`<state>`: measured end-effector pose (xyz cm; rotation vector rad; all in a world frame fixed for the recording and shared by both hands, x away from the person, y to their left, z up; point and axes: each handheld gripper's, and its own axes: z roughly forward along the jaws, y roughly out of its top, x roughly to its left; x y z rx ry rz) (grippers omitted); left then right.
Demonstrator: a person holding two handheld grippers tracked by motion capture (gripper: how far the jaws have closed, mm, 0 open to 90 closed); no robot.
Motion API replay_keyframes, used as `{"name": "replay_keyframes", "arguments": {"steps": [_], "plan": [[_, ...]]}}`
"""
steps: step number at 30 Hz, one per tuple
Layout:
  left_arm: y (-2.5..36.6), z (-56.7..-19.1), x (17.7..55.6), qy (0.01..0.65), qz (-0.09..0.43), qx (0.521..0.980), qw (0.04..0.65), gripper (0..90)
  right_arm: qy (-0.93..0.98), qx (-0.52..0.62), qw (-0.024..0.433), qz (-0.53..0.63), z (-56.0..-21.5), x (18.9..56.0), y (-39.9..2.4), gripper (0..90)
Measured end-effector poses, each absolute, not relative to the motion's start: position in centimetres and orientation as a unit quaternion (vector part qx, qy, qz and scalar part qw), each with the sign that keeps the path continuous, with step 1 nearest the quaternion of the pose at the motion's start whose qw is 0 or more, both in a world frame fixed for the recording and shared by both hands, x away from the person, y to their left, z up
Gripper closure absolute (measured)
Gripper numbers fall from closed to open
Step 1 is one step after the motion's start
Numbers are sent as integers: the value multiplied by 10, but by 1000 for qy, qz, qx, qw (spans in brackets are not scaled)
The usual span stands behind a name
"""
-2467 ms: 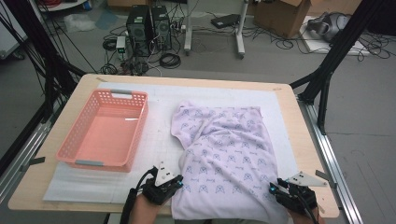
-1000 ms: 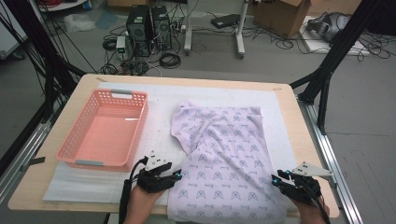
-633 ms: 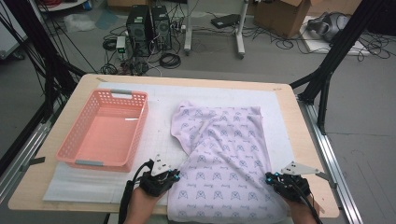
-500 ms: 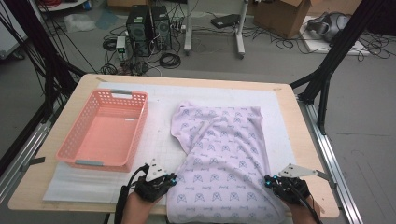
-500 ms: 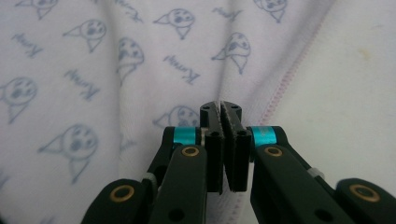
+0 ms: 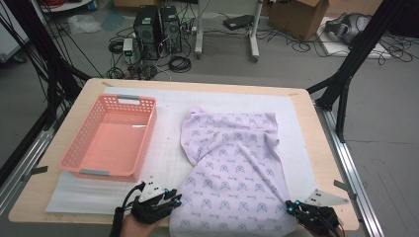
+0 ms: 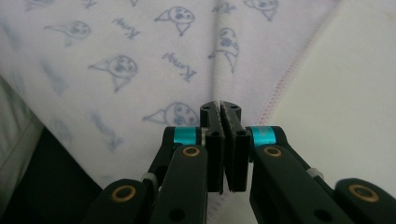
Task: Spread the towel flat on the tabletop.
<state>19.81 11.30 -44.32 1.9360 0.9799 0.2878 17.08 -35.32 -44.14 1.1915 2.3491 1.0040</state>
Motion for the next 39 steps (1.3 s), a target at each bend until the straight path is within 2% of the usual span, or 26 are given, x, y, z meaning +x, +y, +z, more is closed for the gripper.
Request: {"name": "replay_keyframes", "arguments": {"steps": [2, 5, 9, 14, 18, 20, 23, 24, 26, 28, 30, 35, 39], "plan": [[112, -442, 201, 400, 117, 780, 466, 566, 820, 423, 165, 349, -441, 164, -363, 885], [110, -443, 209, 402, 115, 775, 474, 532, 816, 416, 157, 370, -440, 158, -371, 870], [107, -444, 227, 412, 116, 770, 473, 564, 799, 424, 168, 391, -435, 163, -368, 787], [96, -446, 260, 435, 120, 771, 450, 637, 797, 421, 170, 398, -434, 174, -357, 782], [82, -446, 287, 448, 120, 775, 429, 642, 803, 410, 171, 396, -435, 179, -348, 782], [73, -448, 296, 450, 110, 778, 425, 608, 804, 411, 171, 393, -435, 178, -346, 782], [62, -449, 299, 451, 117, 775, 427, 522, 803, 413, 174, 394, -435, 177, -348, 782], [59, -449, 298, 444, 126, 779, 424, 520, 803, 412, 175, 394, -435, 177, -350, 782], [52, -450, 297, 421, 143, 790, 422, 603, 801, 416, 177, 393, -436, 176, -352, 782], [45, -451, 296, 400, 156, 800, 418, 767, 799, 419, 177, 394, -436, 175, -354, 782], [44, -450, 297, 398, 156, 802, 417, 855, 797, 423, 176, 394, -436, 174, -354, 782], [70, -446, 304, 446, 197, 776, 399, 870, 796, 421, 181, 396, -436, 174, -356, 784], [98, -443, 310, 487, 211, 748, 399, 870, 794, 427, 179, 394, -437, 175, -356, 785]]}}
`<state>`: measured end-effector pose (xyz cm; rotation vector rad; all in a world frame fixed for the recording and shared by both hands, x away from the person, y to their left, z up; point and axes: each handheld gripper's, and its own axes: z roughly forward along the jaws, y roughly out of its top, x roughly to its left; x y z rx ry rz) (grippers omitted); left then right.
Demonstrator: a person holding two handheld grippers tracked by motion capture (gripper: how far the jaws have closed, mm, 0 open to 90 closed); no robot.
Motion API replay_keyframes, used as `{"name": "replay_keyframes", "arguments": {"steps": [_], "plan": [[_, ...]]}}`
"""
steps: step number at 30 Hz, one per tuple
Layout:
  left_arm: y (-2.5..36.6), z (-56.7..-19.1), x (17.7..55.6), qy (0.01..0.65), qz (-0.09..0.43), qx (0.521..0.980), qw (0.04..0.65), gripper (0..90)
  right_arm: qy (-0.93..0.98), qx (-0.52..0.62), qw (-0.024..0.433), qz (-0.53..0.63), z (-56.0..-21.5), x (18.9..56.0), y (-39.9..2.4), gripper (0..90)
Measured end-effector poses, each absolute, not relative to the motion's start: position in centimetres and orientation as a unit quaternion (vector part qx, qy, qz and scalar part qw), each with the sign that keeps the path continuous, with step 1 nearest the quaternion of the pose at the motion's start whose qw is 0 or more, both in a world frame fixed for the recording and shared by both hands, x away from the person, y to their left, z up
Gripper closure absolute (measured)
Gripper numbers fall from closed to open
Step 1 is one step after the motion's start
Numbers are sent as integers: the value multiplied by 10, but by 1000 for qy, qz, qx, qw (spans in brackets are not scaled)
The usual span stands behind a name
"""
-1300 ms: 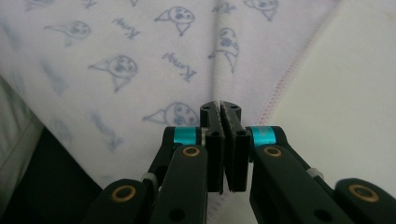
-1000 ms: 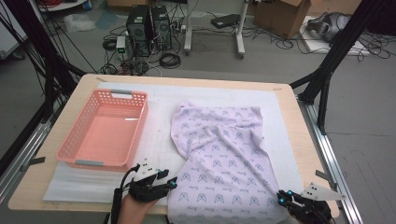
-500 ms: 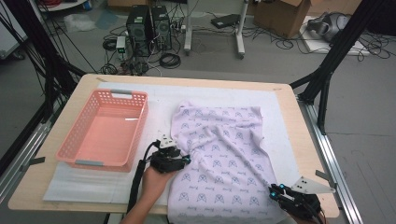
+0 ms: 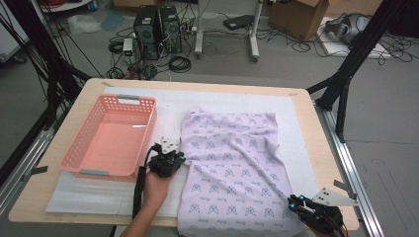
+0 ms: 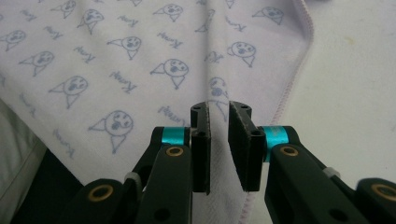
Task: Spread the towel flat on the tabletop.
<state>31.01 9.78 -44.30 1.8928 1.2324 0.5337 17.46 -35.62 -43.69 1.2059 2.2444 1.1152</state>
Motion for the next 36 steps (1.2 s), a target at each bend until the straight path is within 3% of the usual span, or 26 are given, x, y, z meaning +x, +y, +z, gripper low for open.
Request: {"name": "replay_keyframes", "arguments": {"steps": [3, 4, 6, 8, 15, 20, 23, 25, 29, 36], "plan": [[98, -443, 308, 480, 216, 750, 400, 861, 793, 428, 183, 394, -438, 177, -356, 783], [97, -443, 306, 477, 217, 749, 405, 821, 792, 430, 185, 394, -438, 177, -355, 778], [97, -442, 301, 477, 198, 747, 419, 642, 788, 438, 188, 391, -439, 179, -355, 739], [98, -442, 290, 464, 188, 753, 426, 593, 783, 445, 193, 388, -441, 181, -357, 720], [99, -450, 262, 418, 134, 784, 438, 701, 777, 456, 198, 387, -444, 185, -355, 706], [82, -452, 261, 400, 130, 798, 433, 665, 780, 450, 197, 388, -443, 186, -352, 706], [69, -451, 257, 384, 150, 808, 422, 599, 777, 453, 197, 391, -443, 186, -353, 706], [64, -451, 254, 371, 164, 813, 418, 637, 778, 451, 196, 391, -444, 185, -354, 707], [58, -451, 249, 344, 168, 824, 418, 870, 780, 449, 195, 389, -444, 185, -352, 709], [75, -450, 246, 376, 174, 807, 421, 897, 779, 449, 196, 391, -443, 183, -353, 710]]}}
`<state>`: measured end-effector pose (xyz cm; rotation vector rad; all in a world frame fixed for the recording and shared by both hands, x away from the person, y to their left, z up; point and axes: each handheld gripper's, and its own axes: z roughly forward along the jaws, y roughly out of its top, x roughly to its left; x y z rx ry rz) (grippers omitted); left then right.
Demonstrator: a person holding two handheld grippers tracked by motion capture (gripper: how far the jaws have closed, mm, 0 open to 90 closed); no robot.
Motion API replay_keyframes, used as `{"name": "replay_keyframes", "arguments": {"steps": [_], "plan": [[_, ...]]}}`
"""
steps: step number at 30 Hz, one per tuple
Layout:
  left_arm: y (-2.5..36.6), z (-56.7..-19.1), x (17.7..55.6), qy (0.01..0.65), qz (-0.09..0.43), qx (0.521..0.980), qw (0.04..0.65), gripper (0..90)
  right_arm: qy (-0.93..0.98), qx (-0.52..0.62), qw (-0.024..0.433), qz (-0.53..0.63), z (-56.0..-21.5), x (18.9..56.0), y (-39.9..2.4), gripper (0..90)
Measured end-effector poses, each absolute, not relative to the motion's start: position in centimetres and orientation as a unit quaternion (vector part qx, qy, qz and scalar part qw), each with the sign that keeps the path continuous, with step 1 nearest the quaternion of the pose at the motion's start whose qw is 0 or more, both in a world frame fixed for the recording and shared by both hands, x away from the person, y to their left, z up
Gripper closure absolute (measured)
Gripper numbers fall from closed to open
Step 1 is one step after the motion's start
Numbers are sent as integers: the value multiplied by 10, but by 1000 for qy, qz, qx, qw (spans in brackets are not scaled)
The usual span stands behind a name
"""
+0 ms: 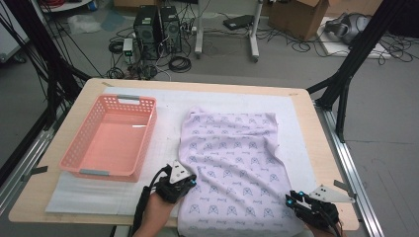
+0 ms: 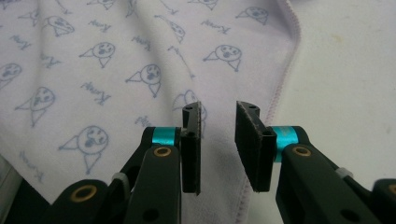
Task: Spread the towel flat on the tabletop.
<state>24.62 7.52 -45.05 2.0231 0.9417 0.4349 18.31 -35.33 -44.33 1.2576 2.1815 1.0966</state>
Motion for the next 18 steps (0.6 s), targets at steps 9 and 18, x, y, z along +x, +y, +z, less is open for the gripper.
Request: {"name": "replay_keyframes", "arguments": {"steps": [9, 18], "plan": [[121, -445, 232, 414, 191, 787, 416, 898, 780, 454, 204, 380, -445, 185, -352, 661], [102, -450, 227, 397, 148, 793, 437, 579, 778, 460, 211, 373, -450, 185, -351, 619]]}}
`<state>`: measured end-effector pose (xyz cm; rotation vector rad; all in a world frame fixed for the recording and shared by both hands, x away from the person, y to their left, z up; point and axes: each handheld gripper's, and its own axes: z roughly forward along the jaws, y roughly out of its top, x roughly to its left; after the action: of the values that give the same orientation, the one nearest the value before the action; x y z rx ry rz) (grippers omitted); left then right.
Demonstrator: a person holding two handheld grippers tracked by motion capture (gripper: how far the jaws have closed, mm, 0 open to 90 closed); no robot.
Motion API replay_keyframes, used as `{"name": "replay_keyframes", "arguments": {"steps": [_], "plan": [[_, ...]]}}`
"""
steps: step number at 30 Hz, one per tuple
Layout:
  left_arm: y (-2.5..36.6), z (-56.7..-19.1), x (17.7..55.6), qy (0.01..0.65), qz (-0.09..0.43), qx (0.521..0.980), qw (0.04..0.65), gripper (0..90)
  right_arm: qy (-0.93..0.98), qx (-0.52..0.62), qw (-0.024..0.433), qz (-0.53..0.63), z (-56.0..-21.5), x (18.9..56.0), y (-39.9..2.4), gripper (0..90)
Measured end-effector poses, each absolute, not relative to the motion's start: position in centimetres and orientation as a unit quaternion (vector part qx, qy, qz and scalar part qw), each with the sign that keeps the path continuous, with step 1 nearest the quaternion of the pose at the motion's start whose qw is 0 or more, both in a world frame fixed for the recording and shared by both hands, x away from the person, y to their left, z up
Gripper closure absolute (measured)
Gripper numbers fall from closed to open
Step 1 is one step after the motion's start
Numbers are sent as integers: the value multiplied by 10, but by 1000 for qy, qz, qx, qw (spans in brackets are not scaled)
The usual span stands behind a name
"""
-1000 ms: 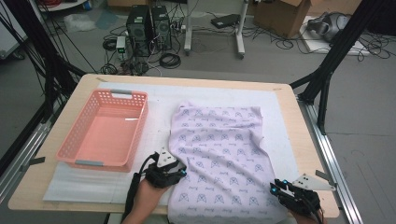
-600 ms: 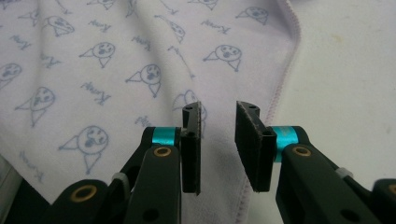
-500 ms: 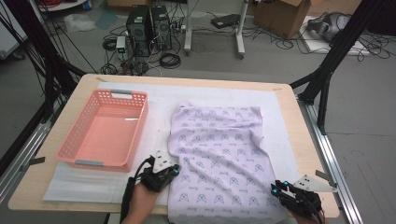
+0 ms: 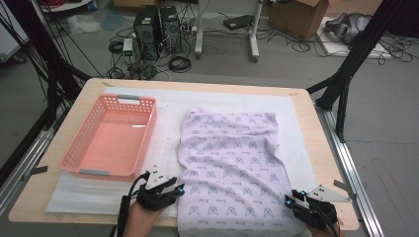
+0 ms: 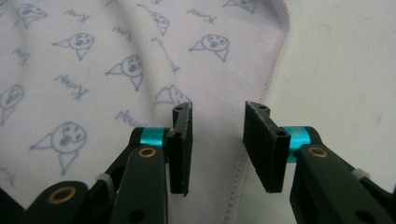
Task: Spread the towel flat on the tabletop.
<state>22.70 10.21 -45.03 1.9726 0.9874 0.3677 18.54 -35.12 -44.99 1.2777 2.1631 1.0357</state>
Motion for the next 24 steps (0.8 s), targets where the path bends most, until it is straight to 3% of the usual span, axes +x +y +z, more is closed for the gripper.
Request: {"name": "replay_keyframes", "arguments": {"steps": [4, 7, 9, 11, 18, 24], "plan": [[89, -453, 226, 377, 160, 809, 421, 525, 776, 463, 211, 373, -450, 185, -352, 609], [82, -453, 222, 361, 166, 817, 418, 697, 775, 465, 207, 374, -451, 186, -352, 632], [80, -452, 220, 355, 165, 821, 416, 855, 777, 467, 201, 371, -450, 186, -351, 742], [82, -451, 220, 358, 161, 821, 414, 864, 781, 463, 188, 374, -449, 185, -351, 868], [106, -447, 210, 369, 159, 821, 405, 866, 796, 440, 140, 391, -448, 172, -345, 884], [121, -444, 200, 375, 151, 813, 419, 865, 805, 427, 129, 391, -448, 165, -341, 884]]}}
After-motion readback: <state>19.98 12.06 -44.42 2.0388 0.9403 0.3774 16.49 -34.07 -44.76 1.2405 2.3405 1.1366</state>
